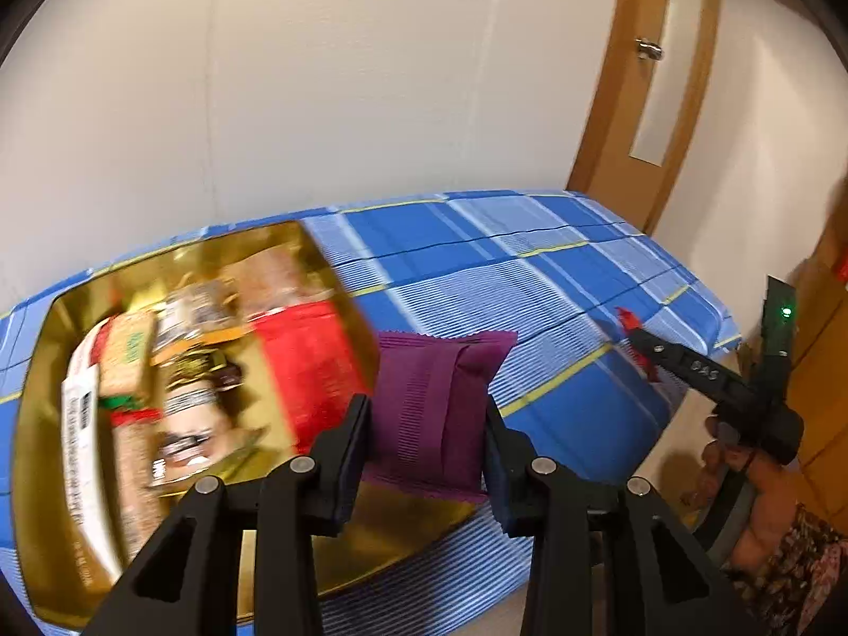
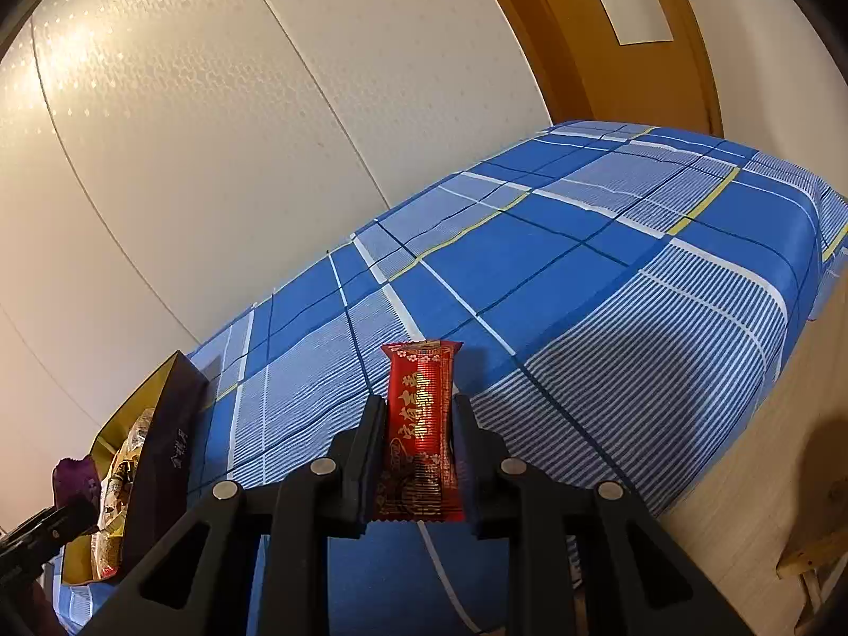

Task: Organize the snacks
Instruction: 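Carry the purple pouch into the gold tray with the left tool and release, then lower the small red candy bar into the gold tray with the right tool and release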

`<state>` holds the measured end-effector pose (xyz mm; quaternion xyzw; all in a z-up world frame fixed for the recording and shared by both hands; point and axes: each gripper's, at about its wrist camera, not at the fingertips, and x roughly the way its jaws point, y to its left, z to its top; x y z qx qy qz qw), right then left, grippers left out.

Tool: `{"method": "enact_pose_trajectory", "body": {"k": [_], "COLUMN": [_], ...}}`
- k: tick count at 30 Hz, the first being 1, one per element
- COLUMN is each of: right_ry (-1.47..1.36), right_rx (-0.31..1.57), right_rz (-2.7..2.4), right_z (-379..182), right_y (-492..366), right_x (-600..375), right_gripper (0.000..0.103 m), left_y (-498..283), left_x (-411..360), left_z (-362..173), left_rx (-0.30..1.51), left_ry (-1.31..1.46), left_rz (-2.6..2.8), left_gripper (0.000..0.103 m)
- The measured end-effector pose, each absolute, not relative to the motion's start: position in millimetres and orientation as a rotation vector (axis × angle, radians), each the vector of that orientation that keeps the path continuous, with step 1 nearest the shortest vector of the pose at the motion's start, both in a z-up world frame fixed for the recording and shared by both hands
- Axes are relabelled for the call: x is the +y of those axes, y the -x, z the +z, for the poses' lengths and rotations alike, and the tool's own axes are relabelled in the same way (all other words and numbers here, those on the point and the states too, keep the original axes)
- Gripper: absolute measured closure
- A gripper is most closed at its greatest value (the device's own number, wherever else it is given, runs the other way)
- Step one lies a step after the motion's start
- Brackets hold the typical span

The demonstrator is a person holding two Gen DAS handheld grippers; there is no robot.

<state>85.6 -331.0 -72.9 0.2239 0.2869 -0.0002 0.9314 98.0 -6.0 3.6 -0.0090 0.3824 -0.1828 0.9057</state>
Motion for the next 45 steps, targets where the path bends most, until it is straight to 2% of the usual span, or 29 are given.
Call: {"method": "enact_pose_trajectory", "body": {"k": [10, 23, 25, 27, 28, 37, 45], "right_ry": [-0.446, -0.453, -0.455, -0.453, -0.453, -0.423, -0.379], "right_rx": [0.587, 0.582, 0.579, 0.577, 0.576, 0.526, 0.475], "right_rz": [-0.003, -0.021, -0.021, -0.023, -0.023, 0.022, 0.146], "right_z": [-72, -73, -73, -73, -73, -62, -44], "right_y": [-86, -85, -84, -84, -84, -76, -58], "right_x": [-331, -331, -331, -332, -332, -323, -288], "right_gripper": [0.078, 0.078, 0.078, 0.078, 0.078, 0.078, 0.078], "left_y": [-118, -121, -121, -118, -116, -113, -117], "left_x": [14, 11, 14, 21, 24, 61, 101], "left_z": [-25, -34, -34, -30, -28, -27, -41], "left_rx": [0.953, 1.025, 1.032, 1.025, 1.018, 1.019, 1.066], "left_ry": [0.019, 0.016, 0.033, 0.057, 0.063, 0.041, 0.087], "left_rz": [-0.393, -0.458, -0.467, -0.475, -0.478, -0.430, -0.365], "left_gripper": [0.063, 0.058, 0.056, 0.046, 0.046, 0.046, 0.059]}}
